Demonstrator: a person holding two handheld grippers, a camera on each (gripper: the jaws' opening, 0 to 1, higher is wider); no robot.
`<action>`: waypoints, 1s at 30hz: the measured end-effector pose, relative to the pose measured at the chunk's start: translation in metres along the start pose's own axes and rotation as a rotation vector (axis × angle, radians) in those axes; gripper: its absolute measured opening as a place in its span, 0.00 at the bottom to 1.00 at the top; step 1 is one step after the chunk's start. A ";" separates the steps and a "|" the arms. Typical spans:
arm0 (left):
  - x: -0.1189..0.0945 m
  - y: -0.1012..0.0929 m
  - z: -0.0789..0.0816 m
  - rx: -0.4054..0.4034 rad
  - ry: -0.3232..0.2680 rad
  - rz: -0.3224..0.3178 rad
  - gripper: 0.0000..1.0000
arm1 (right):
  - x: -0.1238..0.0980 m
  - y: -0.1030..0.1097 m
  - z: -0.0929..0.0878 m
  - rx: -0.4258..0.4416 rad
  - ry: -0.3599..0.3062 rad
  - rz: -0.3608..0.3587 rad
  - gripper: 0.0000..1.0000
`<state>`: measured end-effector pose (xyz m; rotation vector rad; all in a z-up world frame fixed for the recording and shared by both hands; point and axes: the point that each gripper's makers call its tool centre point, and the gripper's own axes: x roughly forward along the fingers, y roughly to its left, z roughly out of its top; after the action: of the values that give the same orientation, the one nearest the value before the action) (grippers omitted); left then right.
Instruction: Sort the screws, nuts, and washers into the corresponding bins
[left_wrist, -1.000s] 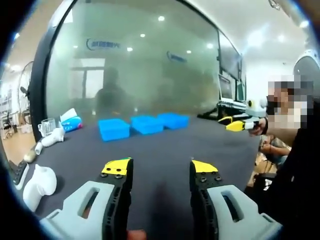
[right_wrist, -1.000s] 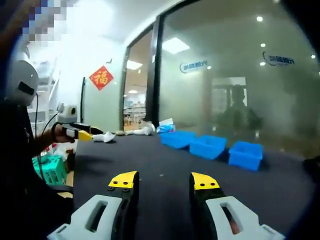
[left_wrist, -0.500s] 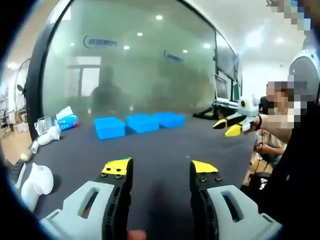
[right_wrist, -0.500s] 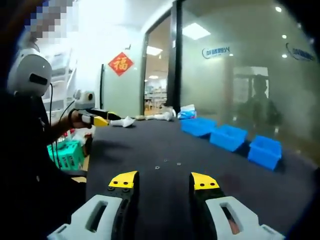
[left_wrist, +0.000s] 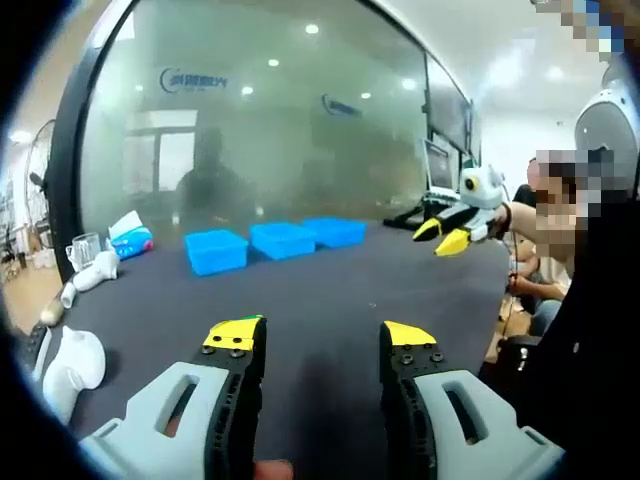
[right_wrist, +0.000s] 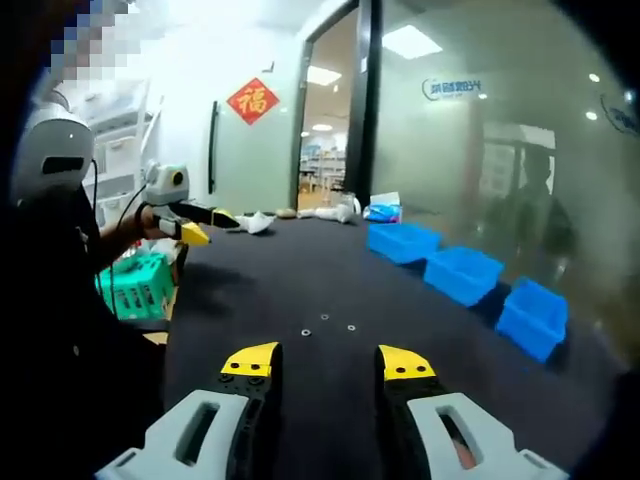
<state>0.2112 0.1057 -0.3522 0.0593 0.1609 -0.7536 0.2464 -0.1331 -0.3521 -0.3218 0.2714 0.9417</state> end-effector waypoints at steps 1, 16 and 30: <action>0.000 0.000 0.000 0.003 0.003 -0.001 0.45 | 0.004 -0.003 0.003 0.004 0.001 -0.001 0.28; -0.002 0.001 0.000 -0.005 -0.002 0.004 0.45 | 0.067 -0.005 -0.008 -0.074 0.218 0.164 0.27; -0.007 0.008 -0.004 -0.028 -0.014 0.017 0.45 | 0.112 -0.001 -0.036 -0.086 0.384 0.239 0.27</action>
<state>0.2112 0.1160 -0.3549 0.0286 0.1576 -0.7343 0.3063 -0.0641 -0.4254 -0.5598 0.6331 1.1256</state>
